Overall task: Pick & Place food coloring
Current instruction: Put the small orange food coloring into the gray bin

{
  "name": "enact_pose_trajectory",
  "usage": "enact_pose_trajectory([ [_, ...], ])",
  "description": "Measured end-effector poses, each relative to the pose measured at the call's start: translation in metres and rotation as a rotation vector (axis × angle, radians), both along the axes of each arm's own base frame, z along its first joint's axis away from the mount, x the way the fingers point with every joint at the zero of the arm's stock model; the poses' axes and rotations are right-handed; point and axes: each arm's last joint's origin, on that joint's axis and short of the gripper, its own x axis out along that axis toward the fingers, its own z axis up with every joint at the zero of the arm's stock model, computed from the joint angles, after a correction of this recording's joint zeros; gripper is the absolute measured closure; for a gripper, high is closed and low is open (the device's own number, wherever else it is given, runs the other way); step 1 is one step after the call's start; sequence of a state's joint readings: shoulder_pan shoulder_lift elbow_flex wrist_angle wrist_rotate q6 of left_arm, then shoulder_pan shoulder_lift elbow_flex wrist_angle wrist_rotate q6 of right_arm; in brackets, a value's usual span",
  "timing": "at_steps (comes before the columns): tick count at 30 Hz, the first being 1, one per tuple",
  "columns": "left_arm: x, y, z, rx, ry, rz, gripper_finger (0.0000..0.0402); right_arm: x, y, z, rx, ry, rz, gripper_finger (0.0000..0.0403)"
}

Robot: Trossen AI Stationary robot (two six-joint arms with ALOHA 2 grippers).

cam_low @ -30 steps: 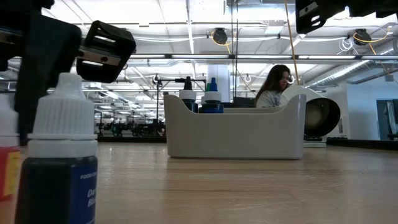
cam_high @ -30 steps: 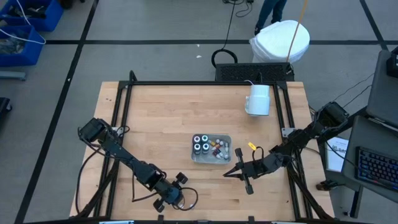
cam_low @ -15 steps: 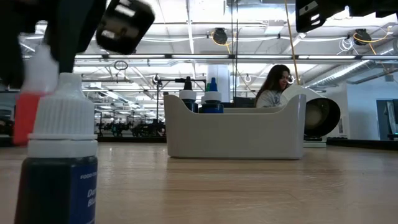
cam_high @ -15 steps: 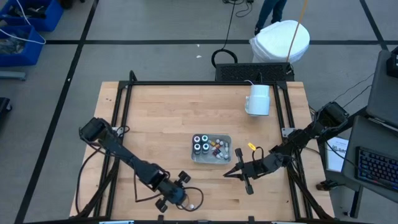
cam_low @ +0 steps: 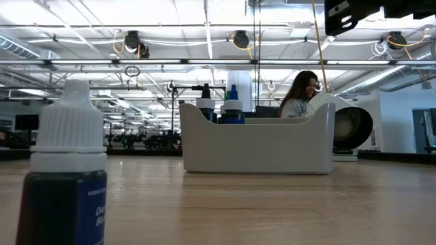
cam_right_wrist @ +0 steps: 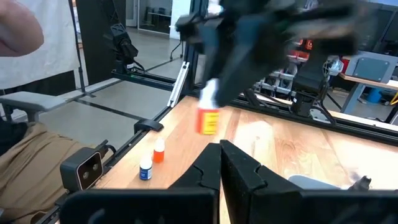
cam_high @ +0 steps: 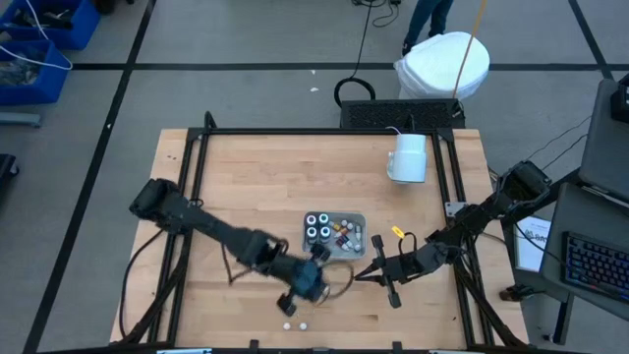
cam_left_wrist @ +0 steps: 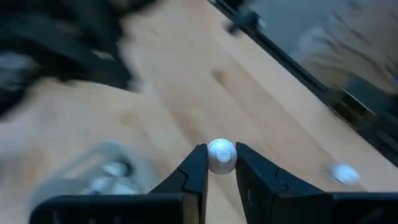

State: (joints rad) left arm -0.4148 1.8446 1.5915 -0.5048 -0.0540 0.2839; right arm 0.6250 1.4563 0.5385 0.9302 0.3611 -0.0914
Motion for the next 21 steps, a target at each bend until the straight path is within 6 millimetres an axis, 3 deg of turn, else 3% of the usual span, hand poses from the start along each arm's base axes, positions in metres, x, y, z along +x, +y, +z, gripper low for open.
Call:
enact_pose_trajectory([
  [3,0.014,0.02,0.005,-0.037,-0.072,0.063,0.0342,0.0,0.0,0.0,-0.001,0.0,-0.001,0.0403],
  [7,0.022,0.042,-0.007,-0.05,-0.103,0.121,0.0343,0.0,0.0,0.0,0.004,0.001,-0.003,0.0403],
  [13,0.028,0.068,-0.021,-0.011,-0.116,0.069,0.0341,0.0,0.0,0.0,0.001,0.0,-0.004,0.0403],
  [21,0.037,0.125,-0.023,-0.06,-0.107,0.034,0.0342,0.0,-0.001,-0.003,-0.093,0.002,0.001,0.0403],
])
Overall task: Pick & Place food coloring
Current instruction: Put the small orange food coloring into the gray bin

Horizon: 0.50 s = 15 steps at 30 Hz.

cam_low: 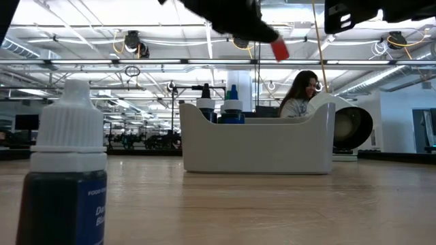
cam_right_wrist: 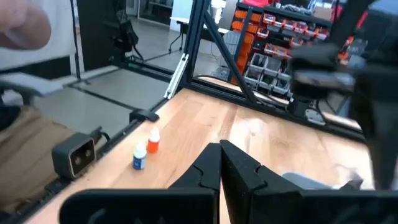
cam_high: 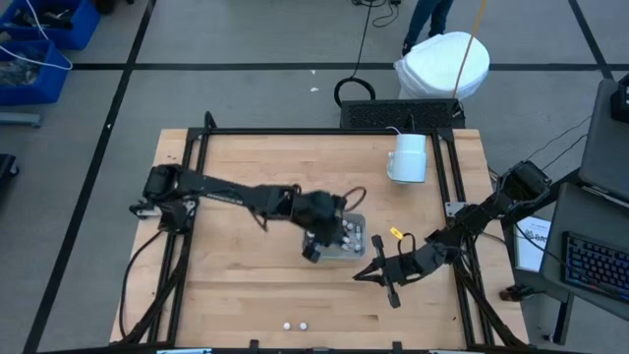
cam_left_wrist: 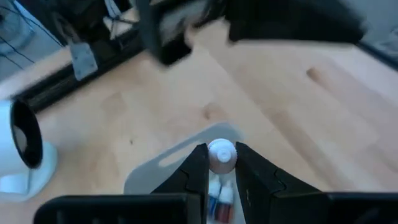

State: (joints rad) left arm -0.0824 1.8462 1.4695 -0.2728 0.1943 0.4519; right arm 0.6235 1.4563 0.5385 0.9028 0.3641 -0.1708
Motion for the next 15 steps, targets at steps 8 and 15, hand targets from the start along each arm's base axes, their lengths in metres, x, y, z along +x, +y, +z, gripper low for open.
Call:
enact_pose_trajectory([
  [8,0.032,0.01,-0.035,0.072,0.093,-0.018,0.0342,0.0,-0.001,0.001,-0.105,-0.034,-0.023,0.0403],
  [15,0.057,0.025,-0.043,0.113,0.164,-0.031,0.0339,-0.002,-0.001,0.001,-0.138,-0.035,-0.11,0.0403],
])
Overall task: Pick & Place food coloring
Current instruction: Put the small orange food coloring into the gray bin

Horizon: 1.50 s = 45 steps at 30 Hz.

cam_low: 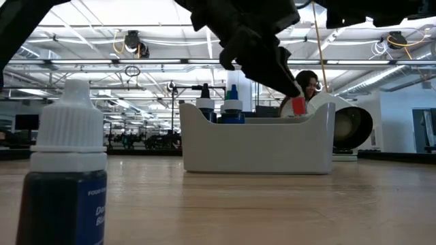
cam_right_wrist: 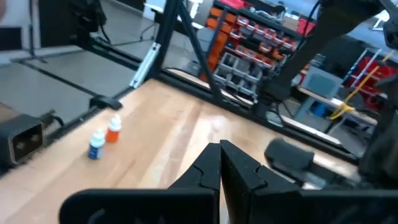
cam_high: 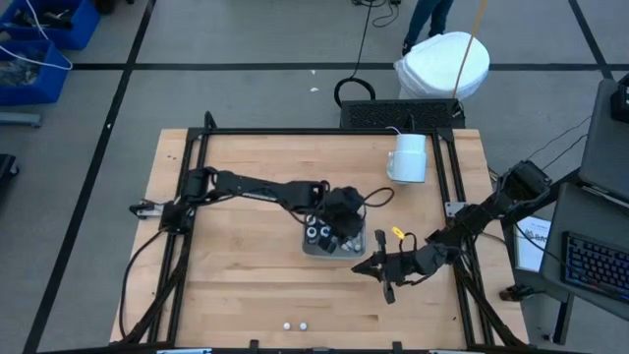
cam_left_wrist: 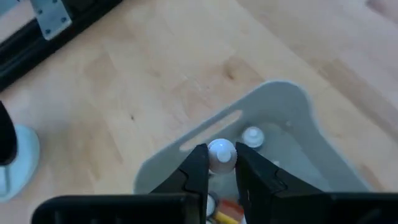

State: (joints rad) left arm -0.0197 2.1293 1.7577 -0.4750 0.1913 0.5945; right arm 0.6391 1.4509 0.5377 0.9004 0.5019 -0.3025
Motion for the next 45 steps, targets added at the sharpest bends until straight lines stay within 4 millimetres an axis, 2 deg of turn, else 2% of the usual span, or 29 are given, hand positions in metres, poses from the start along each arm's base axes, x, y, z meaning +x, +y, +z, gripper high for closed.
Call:
enact_pose_trajectory([
  [4,0.004,0.004,0.002,0.035,-0.016,-0.037,0.0341,-0.003,0.003,0.0,-0.024,0.003,0.018,0.0403],
  [14,0.002,0.007,0.011,0.241,-0.04,-0.255,0.034,-0.009,0.011,0.003,-0.05,-0.009,0.06,0.0403],
  [18,0.002,0.006,0.019,0.225,-0.03,-0.267,0.0342,-0.009,0.01,0.002,-0.058,-0.01,0.055,0.0403],
  [22,0.001,-0.006,0.027,0.162,-0.026,-0.242,0.0341,-0.009,0.009,0.004,-0.082,-0.019,0.028,0.0403],
  [25,0.001,-0.019,0.026,0.137,-0.001,-0.176,0.034,-0.01,0.007,0.008,-0.082,-0.035,0.025,0.0403],
  [31,-0.001,-0.046,0.027,0.129,0.035,0.085,0.034,-0.013,0.006,0.017,-0.063,-0.061,0.026,0.0403],
  [36,-0.007,-0.071,0.028,0.19,0.017,0.323,0.034,-0.013,0.006,0.014,-0.068,-0.034,0.026,0.0403],
  [45,-0.017,-0.104,0.027,0.031,0.007,0.601,0.0339,-0.014,0.005,0.004,-0.069,0.06,0.022,0.0403],
])
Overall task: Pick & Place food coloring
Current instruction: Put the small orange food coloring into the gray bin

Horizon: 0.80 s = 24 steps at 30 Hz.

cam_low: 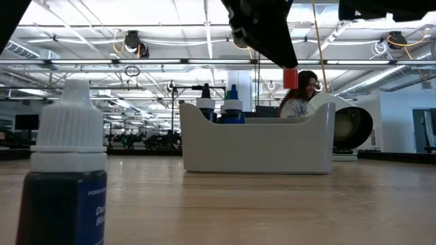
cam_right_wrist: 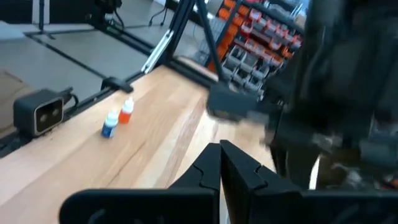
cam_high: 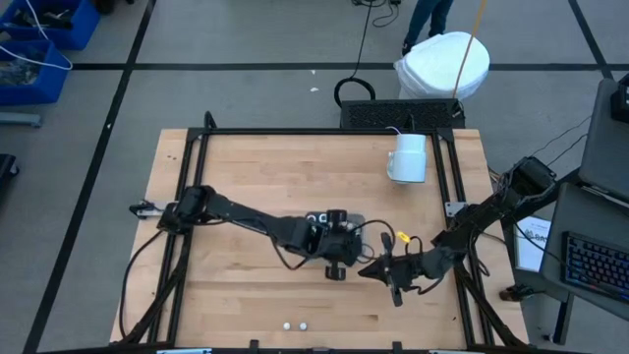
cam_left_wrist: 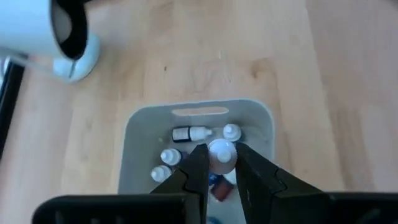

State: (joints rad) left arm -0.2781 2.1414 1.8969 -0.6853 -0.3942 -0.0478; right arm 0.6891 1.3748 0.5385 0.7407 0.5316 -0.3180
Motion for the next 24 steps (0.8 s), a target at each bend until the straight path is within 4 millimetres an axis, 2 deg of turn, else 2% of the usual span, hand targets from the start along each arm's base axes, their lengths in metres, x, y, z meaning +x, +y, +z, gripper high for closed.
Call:
enact_pose_trajectory([
  [4,-0.004,-0.01,-0.001,-0.087,-0.044,0.138,0.0339,-0.001,0.0,-0.004,0.025,0.038,-0.007,0.0403],
  [10,-0.01,-0.013,-0.017,-0.116,-0.103,0.34,0.0339,0.0,0.0,-0.003,0.057,0.039,-0.01,0.0403],
  [15,-0.011,-0.018,-0.028,-0.151,-0.137,0.376,0.0339,0.0,0.0,-0.001,0.088,0.024,-0.012,0.0403],
  [20,-0.007,-0.014,-0.024,-0.133,-0.215,0.427,0.0339,0.0,0.0,0.003,0.144,-0.01,-0.013,0.0403],
  [24,-0.001,-0.013,-0.027,-0.121,-0.226,0.384,0.0339,0.0,0.001,0.003,0.151,-0.009,-0.005,0.0403],
])
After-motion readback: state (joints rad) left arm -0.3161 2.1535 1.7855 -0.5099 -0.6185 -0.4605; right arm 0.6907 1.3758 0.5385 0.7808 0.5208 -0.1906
